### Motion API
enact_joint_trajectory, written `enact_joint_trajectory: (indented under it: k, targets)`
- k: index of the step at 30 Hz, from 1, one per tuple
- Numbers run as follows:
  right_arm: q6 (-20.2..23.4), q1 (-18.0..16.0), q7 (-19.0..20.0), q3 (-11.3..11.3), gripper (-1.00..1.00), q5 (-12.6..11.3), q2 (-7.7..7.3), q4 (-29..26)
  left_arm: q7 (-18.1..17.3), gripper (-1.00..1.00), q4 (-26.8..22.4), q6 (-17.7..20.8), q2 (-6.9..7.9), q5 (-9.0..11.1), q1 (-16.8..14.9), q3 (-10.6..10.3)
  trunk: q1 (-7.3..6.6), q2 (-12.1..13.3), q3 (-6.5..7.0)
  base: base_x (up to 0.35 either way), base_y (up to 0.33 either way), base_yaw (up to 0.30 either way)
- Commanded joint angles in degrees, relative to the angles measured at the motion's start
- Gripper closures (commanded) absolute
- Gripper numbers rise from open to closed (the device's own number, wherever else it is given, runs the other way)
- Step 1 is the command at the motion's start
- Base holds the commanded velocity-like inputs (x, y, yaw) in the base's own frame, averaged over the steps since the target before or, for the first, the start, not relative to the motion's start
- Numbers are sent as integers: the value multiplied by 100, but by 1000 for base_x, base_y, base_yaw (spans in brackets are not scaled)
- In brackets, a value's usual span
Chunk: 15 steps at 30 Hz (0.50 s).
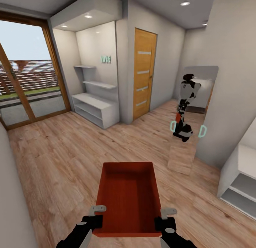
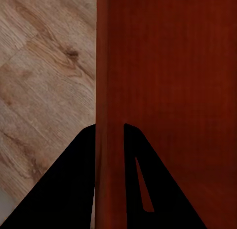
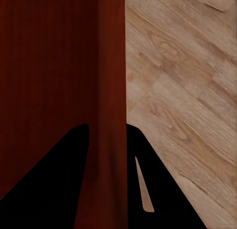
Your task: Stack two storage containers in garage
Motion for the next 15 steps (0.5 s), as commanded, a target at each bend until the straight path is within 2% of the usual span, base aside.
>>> enact_joint_trajectory:
  k: [1, 15]
  targets:
    - [-45, -8, -84, -55, 100, -192, -64, 29, 64, 100, -27, -59, 19, -101, 0, -41, 5, -8, -9, 323, 0, 0]
    - [-45, -9, -84, -55, 100, -192, -68, 29, 64, 100, -27, -59, 19, -101, 0, -41, 5, -8, -9, 323, 0, 0]
